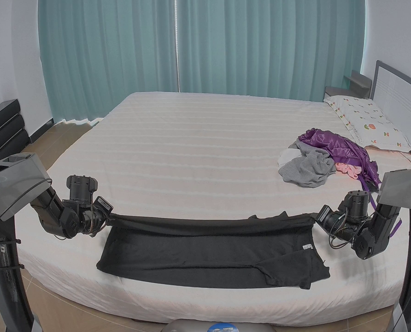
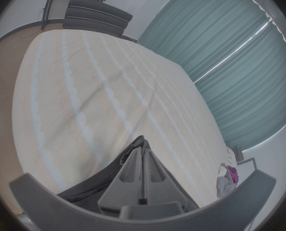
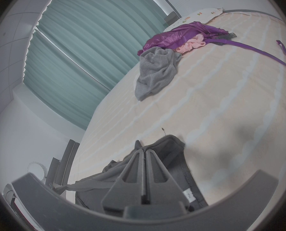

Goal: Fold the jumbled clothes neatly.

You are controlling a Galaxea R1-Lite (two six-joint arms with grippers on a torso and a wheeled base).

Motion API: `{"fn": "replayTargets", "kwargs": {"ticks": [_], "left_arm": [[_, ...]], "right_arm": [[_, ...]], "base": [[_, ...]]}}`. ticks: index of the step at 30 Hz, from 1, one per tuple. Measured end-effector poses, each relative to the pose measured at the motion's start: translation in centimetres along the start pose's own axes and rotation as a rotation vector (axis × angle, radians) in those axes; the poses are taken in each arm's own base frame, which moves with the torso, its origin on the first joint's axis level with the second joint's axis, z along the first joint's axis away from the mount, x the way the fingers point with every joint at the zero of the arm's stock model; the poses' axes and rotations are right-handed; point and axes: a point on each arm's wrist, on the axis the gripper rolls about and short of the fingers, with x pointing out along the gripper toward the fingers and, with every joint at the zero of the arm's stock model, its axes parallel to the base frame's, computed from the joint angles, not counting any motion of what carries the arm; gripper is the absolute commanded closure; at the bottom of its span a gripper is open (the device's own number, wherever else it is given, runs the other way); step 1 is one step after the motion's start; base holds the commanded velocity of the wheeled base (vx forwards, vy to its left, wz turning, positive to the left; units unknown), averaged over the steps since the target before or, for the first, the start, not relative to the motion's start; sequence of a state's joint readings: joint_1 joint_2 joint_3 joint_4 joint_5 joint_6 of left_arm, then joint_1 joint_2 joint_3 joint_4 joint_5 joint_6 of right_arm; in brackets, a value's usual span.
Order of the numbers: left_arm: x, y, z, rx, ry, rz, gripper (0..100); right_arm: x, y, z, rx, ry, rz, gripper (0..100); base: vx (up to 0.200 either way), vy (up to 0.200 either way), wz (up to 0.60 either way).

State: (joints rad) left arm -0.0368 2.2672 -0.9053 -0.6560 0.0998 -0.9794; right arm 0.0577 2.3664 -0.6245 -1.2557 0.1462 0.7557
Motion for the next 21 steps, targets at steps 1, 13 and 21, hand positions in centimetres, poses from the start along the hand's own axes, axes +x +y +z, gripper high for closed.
{"fn": "replayTargets", "kwargs": {"ticks": [1,13,21], "left_arm": [[0.0,0.2,-0.1,0.008,0.005,0.006,100],[-0.3,1.7,-1.1,0.081,0.047,0.058,100],[-0.6,3.3,-2.2,0.191,0.098,0.108,100]], "right_arm": [[-0.1,-0.1,-0.1,0.002,0.004,-0.004,100],[-0.7,-0.6,-0.7,0.001,0.03,-0.027,100],[-1.5,-2.3,-2.5,-0.098,0.108,-0.093,100]], "base": [[0.0,0.0,0.0],[0.0,0.0,0.0],[0.0,0.0,0.0]]}}
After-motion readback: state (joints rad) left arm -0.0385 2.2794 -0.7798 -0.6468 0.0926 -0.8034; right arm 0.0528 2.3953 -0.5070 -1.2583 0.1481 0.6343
